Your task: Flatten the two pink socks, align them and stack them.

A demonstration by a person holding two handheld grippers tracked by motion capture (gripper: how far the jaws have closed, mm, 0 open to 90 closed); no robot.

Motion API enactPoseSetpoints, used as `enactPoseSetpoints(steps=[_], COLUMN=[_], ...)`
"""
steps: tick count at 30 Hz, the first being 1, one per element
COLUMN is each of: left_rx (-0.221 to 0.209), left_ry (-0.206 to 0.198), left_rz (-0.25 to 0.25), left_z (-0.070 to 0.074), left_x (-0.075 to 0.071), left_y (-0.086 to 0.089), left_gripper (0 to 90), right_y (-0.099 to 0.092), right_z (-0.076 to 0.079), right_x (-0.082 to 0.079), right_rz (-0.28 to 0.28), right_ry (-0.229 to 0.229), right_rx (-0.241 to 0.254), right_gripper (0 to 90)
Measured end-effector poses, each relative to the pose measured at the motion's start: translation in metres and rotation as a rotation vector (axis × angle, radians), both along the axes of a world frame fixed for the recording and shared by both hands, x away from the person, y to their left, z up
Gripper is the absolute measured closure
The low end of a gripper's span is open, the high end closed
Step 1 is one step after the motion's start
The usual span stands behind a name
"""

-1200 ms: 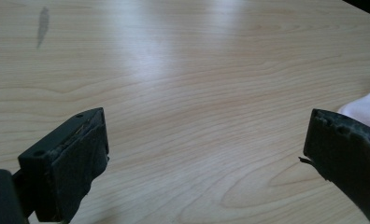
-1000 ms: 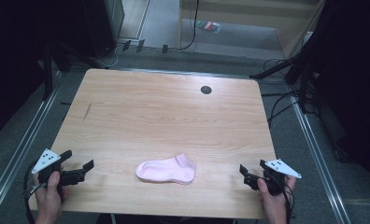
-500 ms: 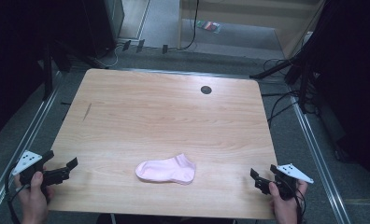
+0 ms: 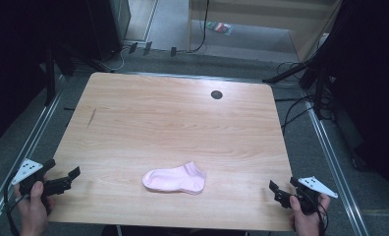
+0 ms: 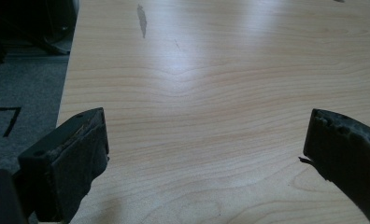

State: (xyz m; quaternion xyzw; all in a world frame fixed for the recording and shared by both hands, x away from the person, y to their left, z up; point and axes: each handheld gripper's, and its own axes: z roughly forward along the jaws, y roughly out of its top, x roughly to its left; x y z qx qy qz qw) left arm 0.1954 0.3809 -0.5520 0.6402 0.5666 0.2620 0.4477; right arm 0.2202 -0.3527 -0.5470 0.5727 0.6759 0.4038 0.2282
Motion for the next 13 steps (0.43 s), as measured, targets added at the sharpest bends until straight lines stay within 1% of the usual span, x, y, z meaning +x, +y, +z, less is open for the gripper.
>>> enactPoseSetpoints(steps=[2,8,13], left_rx=[-0.003,-0.012,0.001], left_ry=[0.002,0.006,0.015], left_rz=[-0.003,-0.006,-0.012], left_z=[-0.0002,-0.0005,-0.0004], left_x=[0.0002,0.001,0.0017], left_y=[0.0003,0.0002,-0.0014], left_gripper=[0.3,0.3,0.3], right_y=[0.0008,0.0012,0.0], right_z=[-0.0012,-0.0016,-0.0015], right_x=[0.0009,0.002,0.0029], right_rz=[0.004,0.006,-0.001], right_ry=[0.002,0.006,0.009], right_rx=[-0.005,0.0,0.015], right_gripper=[13.4,13.4,13.3])
